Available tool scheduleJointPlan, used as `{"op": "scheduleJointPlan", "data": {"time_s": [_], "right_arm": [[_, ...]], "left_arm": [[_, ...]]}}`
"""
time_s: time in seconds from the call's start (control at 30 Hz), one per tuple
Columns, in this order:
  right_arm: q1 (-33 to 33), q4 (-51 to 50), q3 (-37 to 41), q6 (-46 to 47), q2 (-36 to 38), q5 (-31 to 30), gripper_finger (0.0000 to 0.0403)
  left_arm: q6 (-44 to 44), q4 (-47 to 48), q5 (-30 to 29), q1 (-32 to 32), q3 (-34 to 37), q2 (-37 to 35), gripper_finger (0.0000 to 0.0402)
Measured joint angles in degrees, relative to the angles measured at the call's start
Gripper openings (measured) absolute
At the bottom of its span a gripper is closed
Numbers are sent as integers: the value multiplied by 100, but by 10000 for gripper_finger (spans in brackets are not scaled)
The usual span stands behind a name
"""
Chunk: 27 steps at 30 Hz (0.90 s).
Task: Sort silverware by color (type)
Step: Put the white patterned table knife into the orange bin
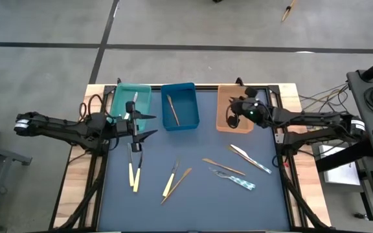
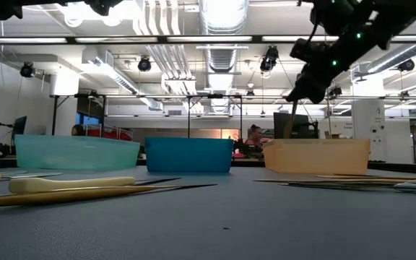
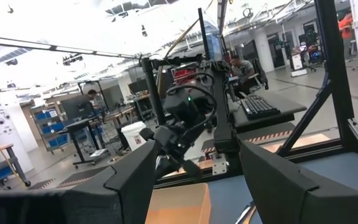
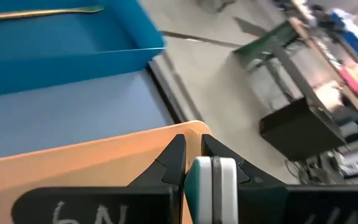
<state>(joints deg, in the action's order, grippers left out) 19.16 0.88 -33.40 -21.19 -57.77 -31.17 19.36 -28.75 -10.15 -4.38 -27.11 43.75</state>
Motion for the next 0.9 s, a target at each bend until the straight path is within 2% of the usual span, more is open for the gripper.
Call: {"op": "scheduleJointPlan", "data": {"time_s": [0.13,0.27,0.43,0.9], "right_arm": [[1,751,366,189,-105,-350,27],[-1,1057,530,401,-190,-444,27],[0,1017,546,783,-237,-639,27],[1,842,548,1390,-237,-643,33]], "left_arm": [[6,0,0,1,-7,2,215],[6,0,0,4,-7,2,215],[6,0,0,9,-7,5,215],[-154,-474,2,9,-7,87,215]]}}
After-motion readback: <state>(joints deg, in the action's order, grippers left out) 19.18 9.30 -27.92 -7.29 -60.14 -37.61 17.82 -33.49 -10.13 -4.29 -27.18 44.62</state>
